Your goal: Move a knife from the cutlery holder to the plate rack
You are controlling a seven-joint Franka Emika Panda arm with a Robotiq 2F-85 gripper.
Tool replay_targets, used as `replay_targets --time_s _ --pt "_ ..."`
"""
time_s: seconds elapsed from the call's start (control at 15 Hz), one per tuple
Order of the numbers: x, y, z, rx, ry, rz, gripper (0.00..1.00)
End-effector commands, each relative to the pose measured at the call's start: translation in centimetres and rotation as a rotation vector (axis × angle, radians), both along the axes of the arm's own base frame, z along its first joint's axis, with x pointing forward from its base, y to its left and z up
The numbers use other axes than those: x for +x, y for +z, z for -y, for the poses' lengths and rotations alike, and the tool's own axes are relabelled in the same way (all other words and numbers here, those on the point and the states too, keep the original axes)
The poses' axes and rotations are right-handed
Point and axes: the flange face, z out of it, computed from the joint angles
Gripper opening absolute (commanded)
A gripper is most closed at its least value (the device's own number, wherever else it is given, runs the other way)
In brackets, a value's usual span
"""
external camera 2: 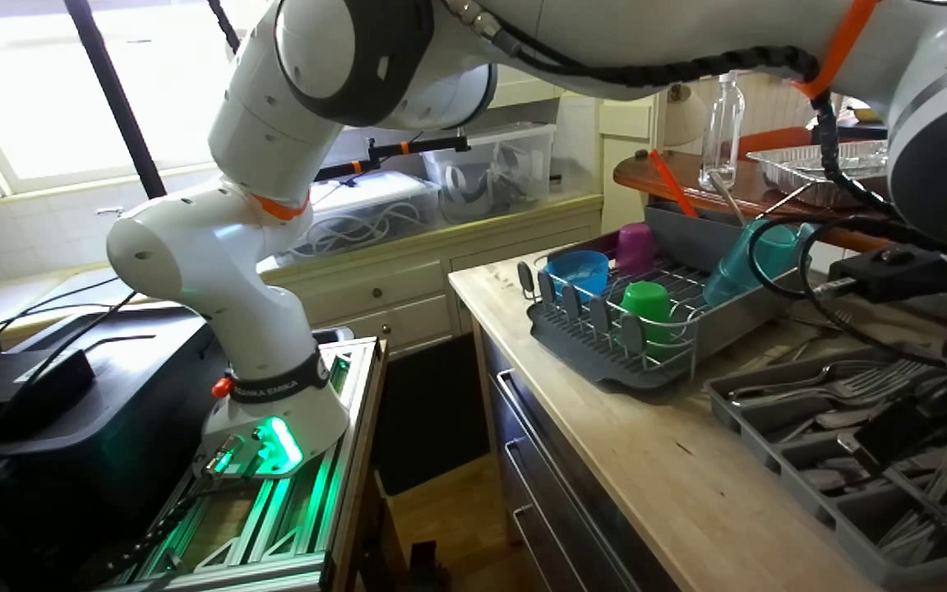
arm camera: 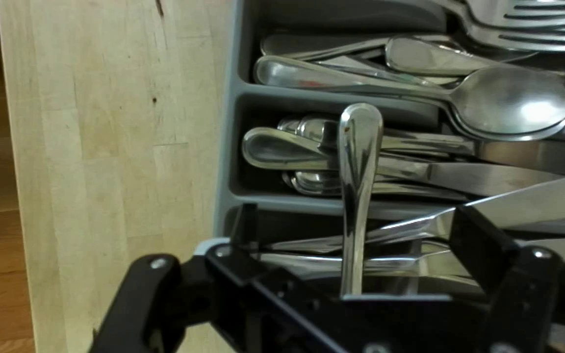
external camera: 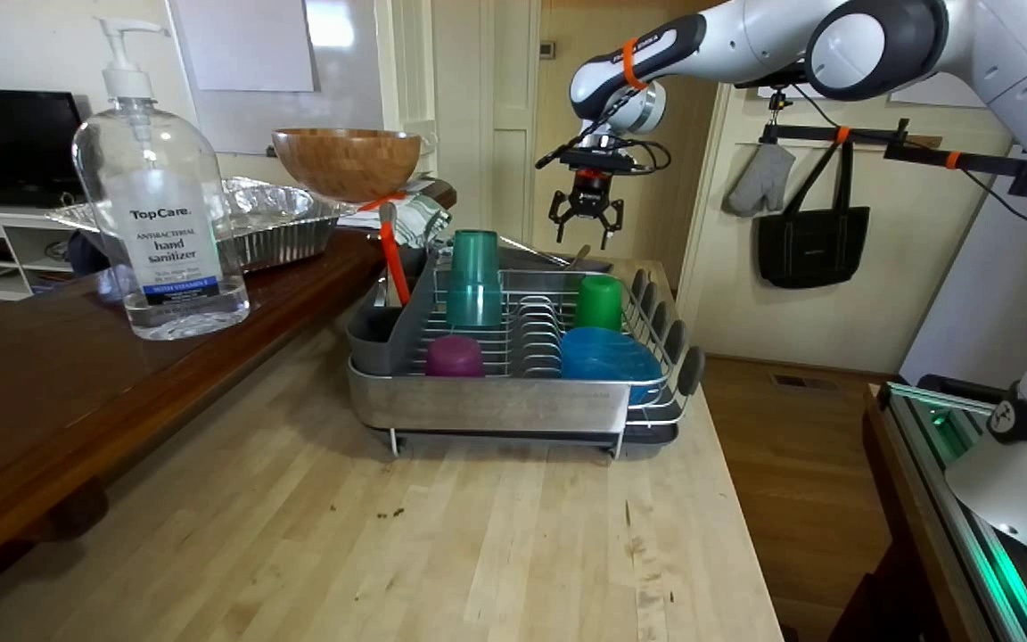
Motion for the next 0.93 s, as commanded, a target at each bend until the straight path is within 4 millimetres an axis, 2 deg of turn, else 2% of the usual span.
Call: replay_targets --time_s 0.0,0.4,0.73,0.8,0.87 --pt "0.2 -0.2 -0.1 -0.017 -0.009 0.007 1.0" --pt "0.3 -1.1 -0.6 -0.095 0.035 0.014 0.98" --pt "0.0 -2.1 -1.4 -0.113 0.057 -0.006 0.85" --pt "-0.1 -2.4 -1.4 -0.119 0.056 -0.011 0.76" --pt "-0.3 -2.6 -1.3 -0.125 0.054 -0.015 0.81"
